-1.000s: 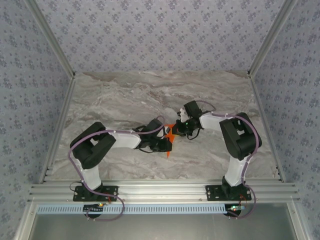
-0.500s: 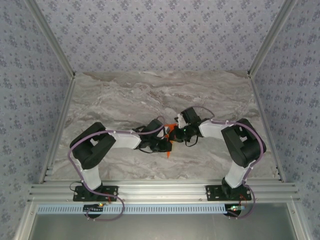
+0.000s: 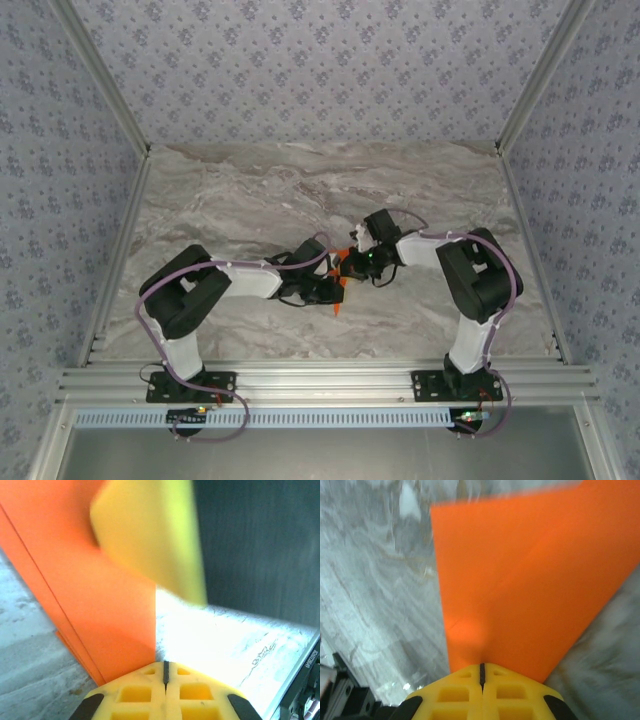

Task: Fold a paper plane with a square sheet of paper (fold left side to right side)
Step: Fold the wing for the fifth time at the center of the table.

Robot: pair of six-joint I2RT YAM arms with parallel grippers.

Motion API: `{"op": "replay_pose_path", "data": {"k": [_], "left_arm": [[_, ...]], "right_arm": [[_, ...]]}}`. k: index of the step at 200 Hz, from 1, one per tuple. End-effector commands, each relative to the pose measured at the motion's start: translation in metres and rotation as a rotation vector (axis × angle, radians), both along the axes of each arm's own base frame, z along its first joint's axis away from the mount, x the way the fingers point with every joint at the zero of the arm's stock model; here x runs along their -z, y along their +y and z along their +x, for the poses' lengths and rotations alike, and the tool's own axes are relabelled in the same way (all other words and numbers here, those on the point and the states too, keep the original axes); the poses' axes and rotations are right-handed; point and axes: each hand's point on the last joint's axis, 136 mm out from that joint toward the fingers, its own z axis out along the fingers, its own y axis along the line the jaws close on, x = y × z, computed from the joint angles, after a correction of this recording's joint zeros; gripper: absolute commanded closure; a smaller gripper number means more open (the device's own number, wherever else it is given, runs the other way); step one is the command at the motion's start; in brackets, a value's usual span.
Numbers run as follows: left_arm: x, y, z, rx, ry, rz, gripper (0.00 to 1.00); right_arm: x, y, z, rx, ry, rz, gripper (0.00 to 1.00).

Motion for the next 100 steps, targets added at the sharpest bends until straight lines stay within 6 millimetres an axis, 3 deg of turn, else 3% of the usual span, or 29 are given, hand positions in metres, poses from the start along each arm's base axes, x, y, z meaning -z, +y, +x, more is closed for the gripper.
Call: {"op": "replay_pose_path", "data": {"k": [1,100], "left_arm": [[0.041,0.038,-0.031,-0.008,0.129,0.186,0.96],[0.041,0.038,-0.031,-0.008,0.131,0.183,0.96]], "right_arm": [[0.008,-0.019,0.032,0.043,-0.065,-0.07,1.0],[0.019,-0.048,0.09,0.112,-0.058,-0.091,1.0]]}}
